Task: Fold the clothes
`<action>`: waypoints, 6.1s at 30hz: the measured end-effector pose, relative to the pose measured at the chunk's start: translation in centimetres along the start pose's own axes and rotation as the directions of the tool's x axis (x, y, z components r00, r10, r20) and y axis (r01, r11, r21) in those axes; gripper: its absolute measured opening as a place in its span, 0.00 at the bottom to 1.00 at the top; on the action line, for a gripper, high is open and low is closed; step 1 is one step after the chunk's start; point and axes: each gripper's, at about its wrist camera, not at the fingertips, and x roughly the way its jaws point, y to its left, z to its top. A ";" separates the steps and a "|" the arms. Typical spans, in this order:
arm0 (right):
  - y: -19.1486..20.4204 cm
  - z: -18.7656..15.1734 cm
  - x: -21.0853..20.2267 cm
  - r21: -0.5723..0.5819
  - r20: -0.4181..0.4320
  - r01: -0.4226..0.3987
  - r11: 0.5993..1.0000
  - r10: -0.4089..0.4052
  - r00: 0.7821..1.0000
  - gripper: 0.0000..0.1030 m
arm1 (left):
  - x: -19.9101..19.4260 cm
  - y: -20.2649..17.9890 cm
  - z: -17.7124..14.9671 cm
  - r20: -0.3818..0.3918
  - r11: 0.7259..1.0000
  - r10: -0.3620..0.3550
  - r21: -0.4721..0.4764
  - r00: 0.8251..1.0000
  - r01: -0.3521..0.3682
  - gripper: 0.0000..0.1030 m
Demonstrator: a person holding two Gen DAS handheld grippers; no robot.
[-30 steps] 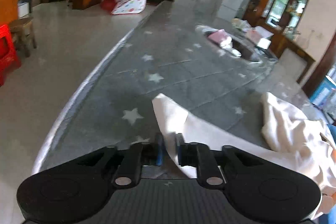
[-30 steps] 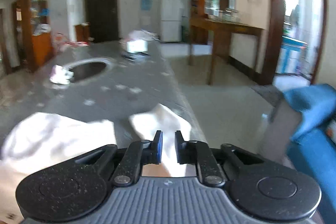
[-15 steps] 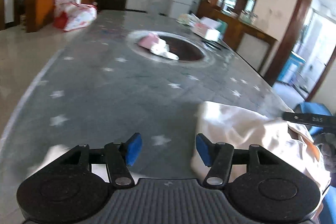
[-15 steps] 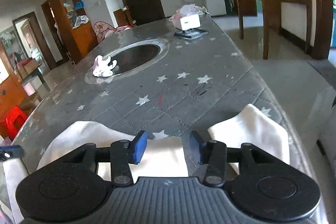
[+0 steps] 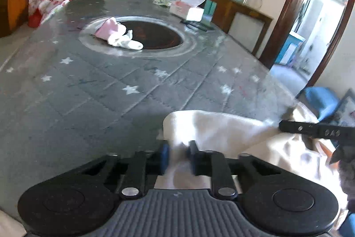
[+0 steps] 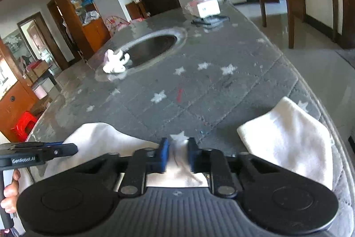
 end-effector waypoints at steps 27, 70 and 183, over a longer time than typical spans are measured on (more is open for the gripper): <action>2.4 -6.8 -12.4 -0.306 -0.069 -0.232 0.923 0.222 0.973 0.27 | -9.7 -3.8 -9.4 -0.051 0.836 -0.344 0.439 0.938 0.330 0.13; -1.0 -4.5 -8.4 -0.090 0.010 -0.241 0.966 0.243 0.970 0.43 | -8.7 -3.8 -8.8 0.023 0.869 -0.268 0.438 0.963 0.232 0.15; 9.2 -3.4 0.6 -0.508 -0.036 -0.030 0.861 0.014 0.999 0.47 | -6.8 6.3 -5.9 0.092 0.944 0.292 0.129 0.952 -0.302 0.27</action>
